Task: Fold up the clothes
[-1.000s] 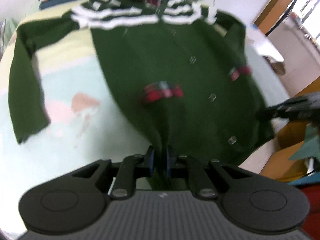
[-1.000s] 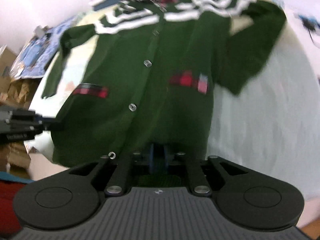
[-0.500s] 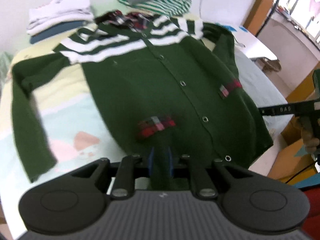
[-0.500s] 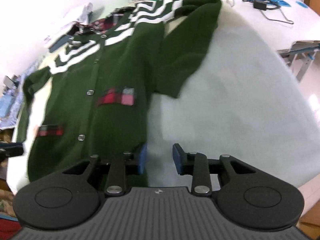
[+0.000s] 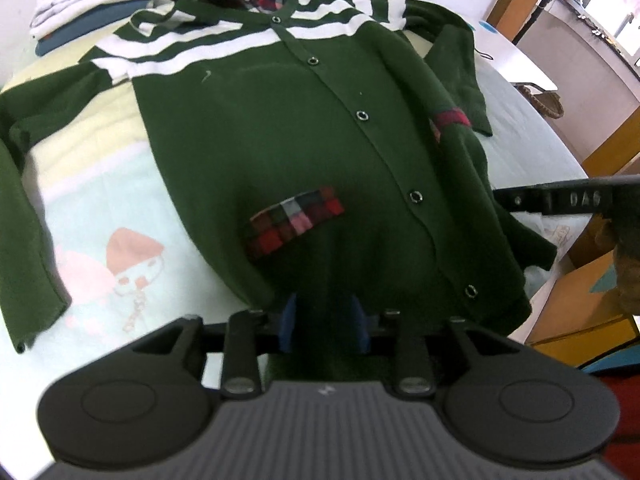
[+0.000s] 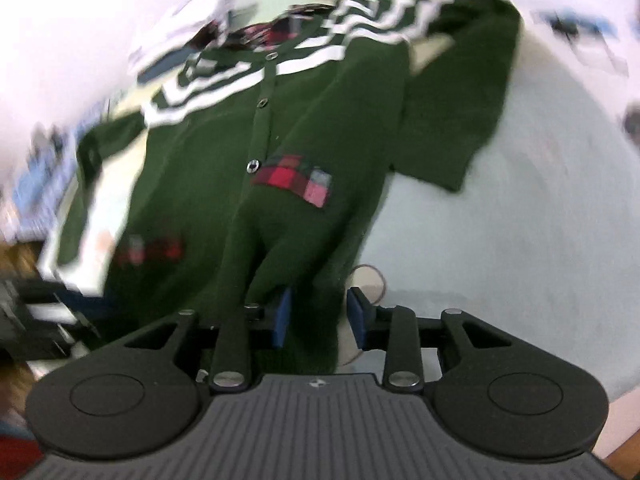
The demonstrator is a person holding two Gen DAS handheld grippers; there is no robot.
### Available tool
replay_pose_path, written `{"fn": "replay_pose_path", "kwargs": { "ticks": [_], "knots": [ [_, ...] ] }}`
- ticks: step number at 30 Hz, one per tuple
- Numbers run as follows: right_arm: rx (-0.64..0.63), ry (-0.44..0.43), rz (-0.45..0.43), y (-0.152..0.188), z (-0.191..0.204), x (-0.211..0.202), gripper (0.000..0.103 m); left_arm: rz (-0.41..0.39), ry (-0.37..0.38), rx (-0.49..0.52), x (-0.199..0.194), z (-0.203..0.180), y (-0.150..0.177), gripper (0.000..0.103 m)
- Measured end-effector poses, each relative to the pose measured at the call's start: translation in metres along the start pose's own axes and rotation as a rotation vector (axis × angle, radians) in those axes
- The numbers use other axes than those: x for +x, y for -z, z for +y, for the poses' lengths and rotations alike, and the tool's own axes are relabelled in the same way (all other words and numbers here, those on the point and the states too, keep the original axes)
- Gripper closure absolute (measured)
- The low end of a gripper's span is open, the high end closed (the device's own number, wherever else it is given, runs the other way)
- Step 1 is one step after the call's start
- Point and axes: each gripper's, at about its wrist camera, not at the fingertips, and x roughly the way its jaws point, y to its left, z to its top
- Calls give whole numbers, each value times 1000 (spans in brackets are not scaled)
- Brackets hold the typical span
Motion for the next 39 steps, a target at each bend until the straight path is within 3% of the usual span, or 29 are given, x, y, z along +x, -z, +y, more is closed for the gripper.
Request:
{"fn": "replay_pose_path", "kwargs": {
  "ticks": [5,6,7,9,13,21,26,29,31,33,36,39],
  "knots": [
    [-149,91,-13,6,28,6,69,-1,6,12,2,-2,-1,64],
    [-188,113,-22,9,33,7,75,-1,8,13,2,-3,-1,62],
    [-226,132,-30,12,36,8,89,-2,11,13,2,-3,-1,60],
    [-303,170,-47,18,43,9,94,-3,12,17,2,-4,0,58],
    [-288,204,-65,13,35,2,97,-7,13,26,2,-7,1,56],
    [-260,391,-100,5,-6,-35,98,-7,40,37,2,-5,1,49],
    [-250,449,-46,14,-27,-18,99,-5,62,67,4,-8,1,40],
    [-303,484,-52,21,-17,-15,98,-3,61,87,2,-9,3,40],
    [-311,487,-31,18,-12,-19,92,-1,71,86,0,-7,4,40],
    [-280,478,-79,7,-10,-32,81,-6,89,68,-5,-2,2,40],
    [-185,382,-190,-18,-10,-48,78,-31,103,46,-10,3,-5,40],
    [-105,289,-244,-48,-14,-38,75,-68,88,38,-13,6,-16,40]
  ]
}}
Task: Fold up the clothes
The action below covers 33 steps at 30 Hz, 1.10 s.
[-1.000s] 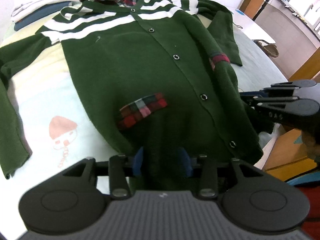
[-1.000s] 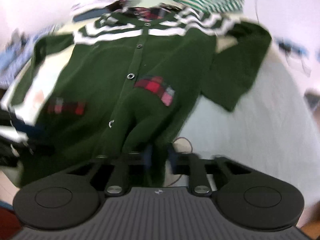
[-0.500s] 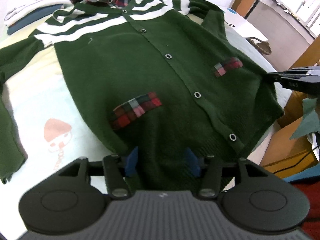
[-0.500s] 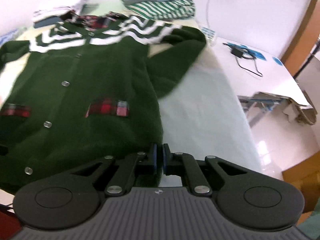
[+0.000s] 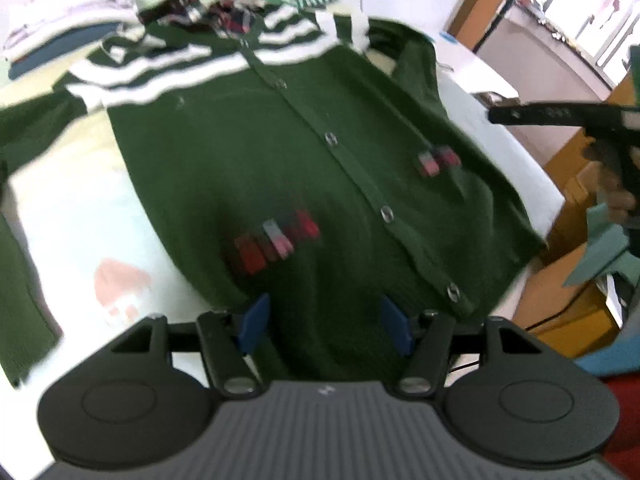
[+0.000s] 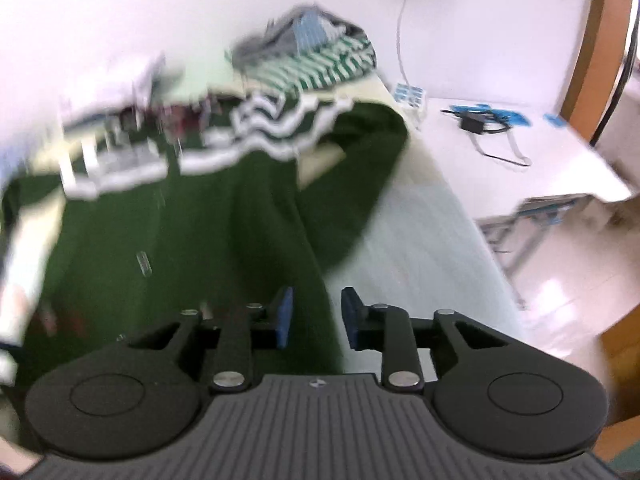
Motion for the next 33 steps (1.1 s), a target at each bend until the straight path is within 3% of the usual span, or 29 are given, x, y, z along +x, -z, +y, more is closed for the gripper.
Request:
{"fn": "replay_pose_path", "kwargs": {
  "ticks": [6,10,15,23,24,25,26,29,33],
  "knots": [
    [-9,-15,-37,-36,3,65,76,-29,-167,-52,10,9,-21,40],
    [11,-45,-41,-56,-1,99,76,-83,-253,-190,9,33,-35,35],
    [37,-77,-11,-74,-11,136,75,-89,-314,-386,18,63,-44,35],
    [-22,-197,4,-88,-10,164,75,-71,-382,-435,37,56,-52,35],
    [-29,-212,8,-89,-10,166,82,-66,-390,-436,39,56,-52,35],
    [-44,-230,11,-89,-9,167,98,-60,-398,-437,41,55,-53,35],
    [-64,-248,14,-89,-7,168,98,-54,-406,-439,43,55,-54,35],
    [-138,-218,-16,-91,-7,163,100,-46,-420,-442,45,55,-55,35],
    [-142,-179,-5,-100,-22,169,103,-29,-452,-412,51,52,-58,31]
  ]
}}
